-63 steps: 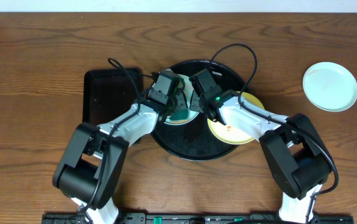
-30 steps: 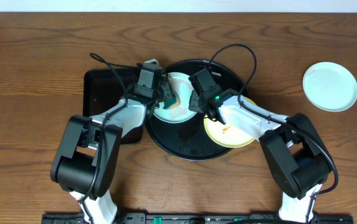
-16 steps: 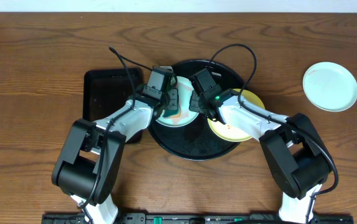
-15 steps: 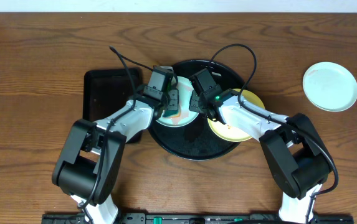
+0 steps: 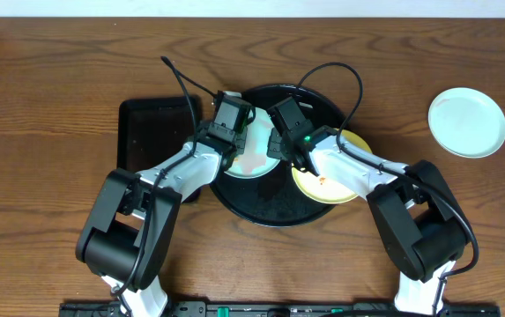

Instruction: Clean dirty plates on tray and stack at the side

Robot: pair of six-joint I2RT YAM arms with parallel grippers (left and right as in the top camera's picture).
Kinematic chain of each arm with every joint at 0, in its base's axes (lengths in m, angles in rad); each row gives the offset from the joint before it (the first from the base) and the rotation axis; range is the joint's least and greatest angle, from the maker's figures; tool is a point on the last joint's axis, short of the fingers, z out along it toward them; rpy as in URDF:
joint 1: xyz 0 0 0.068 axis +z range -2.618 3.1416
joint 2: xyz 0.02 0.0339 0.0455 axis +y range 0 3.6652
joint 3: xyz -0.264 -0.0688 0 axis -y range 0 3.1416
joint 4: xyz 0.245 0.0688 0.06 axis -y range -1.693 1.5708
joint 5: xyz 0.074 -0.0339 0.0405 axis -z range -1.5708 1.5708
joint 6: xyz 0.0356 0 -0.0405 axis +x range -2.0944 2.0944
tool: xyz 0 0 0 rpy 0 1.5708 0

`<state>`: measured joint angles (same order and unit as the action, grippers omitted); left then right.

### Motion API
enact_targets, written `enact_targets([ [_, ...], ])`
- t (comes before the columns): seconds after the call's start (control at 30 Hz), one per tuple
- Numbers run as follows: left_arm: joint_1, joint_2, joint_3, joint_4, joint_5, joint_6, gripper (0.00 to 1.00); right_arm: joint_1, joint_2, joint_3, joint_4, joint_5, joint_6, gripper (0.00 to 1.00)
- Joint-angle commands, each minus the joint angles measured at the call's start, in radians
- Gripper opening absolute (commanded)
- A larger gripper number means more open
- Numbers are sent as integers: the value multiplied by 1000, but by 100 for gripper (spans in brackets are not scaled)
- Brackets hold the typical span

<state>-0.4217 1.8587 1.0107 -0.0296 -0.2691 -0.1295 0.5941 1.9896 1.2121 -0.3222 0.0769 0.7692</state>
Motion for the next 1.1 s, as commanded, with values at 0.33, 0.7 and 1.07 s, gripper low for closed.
enact_targets([
  [0.33, 11, -46, 31, 19, 261, -95, 7, 17, 26, 1, -20, -14, -16, 1],
  [0.7, 11, 77, 31, 65, 261, -138, 7, 19, 26, 1, -26, -14, -23, 1],
  [1.07, 39, 75, 35, 76, 3, 31, 7, 19, 26, 1, -42, -14, -27, 1],
])
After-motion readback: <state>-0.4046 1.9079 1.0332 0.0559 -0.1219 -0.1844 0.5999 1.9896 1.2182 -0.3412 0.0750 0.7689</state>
